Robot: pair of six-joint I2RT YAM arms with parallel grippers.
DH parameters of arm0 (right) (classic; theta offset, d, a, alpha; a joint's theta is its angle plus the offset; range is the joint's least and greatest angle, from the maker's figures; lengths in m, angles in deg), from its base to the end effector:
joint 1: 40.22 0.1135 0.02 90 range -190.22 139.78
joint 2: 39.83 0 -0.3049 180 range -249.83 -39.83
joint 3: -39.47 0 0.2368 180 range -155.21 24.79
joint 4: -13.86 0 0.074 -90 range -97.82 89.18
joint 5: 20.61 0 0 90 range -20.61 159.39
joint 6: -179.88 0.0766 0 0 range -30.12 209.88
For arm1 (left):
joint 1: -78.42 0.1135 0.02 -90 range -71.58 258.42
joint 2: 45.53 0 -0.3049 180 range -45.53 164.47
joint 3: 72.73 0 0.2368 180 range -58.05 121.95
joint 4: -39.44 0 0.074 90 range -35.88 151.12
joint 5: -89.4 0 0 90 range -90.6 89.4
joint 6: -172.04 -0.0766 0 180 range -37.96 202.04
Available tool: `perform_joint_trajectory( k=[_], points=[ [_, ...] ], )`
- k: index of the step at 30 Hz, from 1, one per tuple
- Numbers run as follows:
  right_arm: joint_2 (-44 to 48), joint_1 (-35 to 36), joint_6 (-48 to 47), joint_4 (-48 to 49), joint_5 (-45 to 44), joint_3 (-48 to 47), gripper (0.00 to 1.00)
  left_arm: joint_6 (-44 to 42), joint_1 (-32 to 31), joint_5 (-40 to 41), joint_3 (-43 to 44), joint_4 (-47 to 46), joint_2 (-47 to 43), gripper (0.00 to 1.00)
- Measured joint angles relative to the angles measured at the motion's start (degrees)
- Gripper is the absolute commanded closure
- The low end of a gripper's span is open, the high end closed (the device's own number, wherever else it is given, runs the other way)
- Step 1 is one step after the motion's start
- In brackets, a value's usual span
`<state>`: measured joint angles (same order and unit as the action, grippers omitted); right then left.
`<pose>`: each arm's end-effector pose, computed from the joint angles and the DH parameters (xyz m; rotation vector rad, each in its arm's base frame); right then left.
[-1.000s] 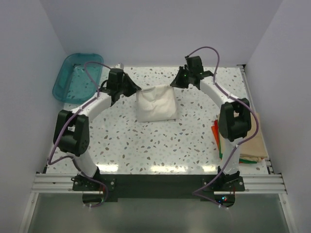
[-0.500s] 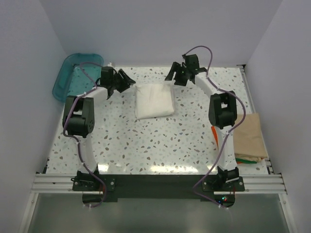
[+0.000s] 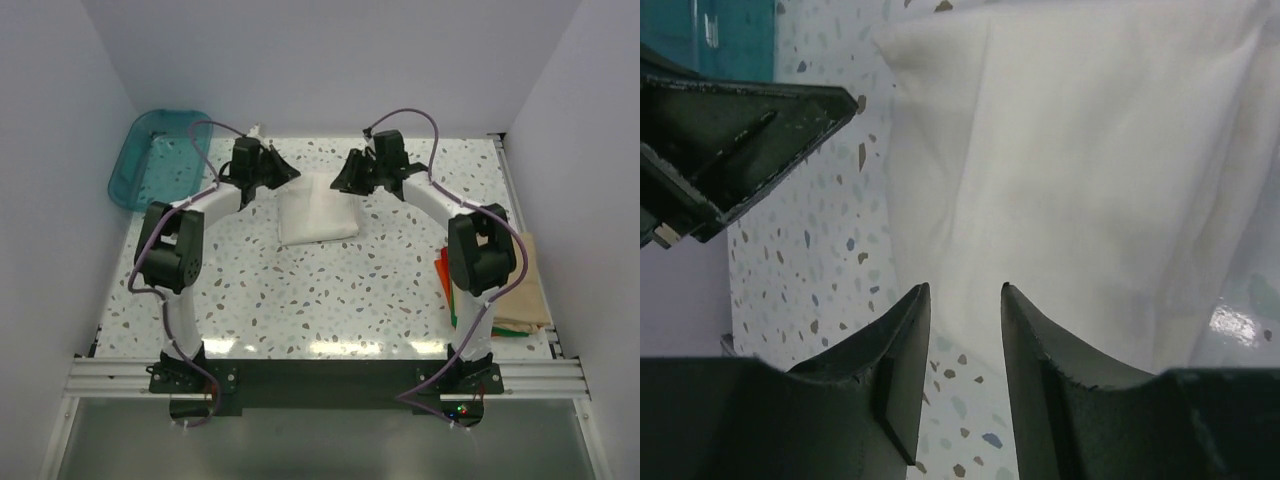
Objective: Fold and stack the t-shirts
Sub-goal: Fold the tshirt
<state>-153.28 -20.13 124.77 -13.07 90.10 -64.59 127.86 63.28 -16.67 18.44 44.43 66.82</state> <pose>0.4531 0.1945 0.2683 0.0856 2.3153 0.9128 0.4667 -0.1482 0.2448 -0.3838 2.1088 -0.9343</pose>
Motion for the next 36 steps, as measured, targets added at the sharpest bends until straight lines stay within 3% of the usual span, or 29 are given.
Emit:
perform_joint_trajectory(
  k=[10,15,19,26,31,36],
  points=[
    [-8.9,-3.0,3.8,7.7,9.6,9.7,0.64,0.1,4.9,-0.6,11.2,0.3,18.9,0.97],
    [-8.7,-5.7,5.7,12.3,13.6,12.5,0.64,0.6,6.8,-1.9,12.1,-0.4,20.0,0.93],
    [-8.3,-6.4,6.2,13.3,15.3,13.5,0.59,0.5,7.1,-2.5,12.1,0.0,20.0,0.85],
    [-3.6,-6.9,5.0,10.8,14.6,13.7,0.46,-0.9,7.2,-3.2,12.0,1.3,17.2,0.73],
    [-2.4,-8.8,5.0,10.1,14.5,9.8,0.46,-2.2,6.3,-2.1,8.8,1.8,8.1,0.73],
    [-7.4,-10.1,6.7,11.4,15.1,-0.1,0.49,-2.2,1.6,-0.4,3.5,0.3,-0.1,0.83]
  ],
)
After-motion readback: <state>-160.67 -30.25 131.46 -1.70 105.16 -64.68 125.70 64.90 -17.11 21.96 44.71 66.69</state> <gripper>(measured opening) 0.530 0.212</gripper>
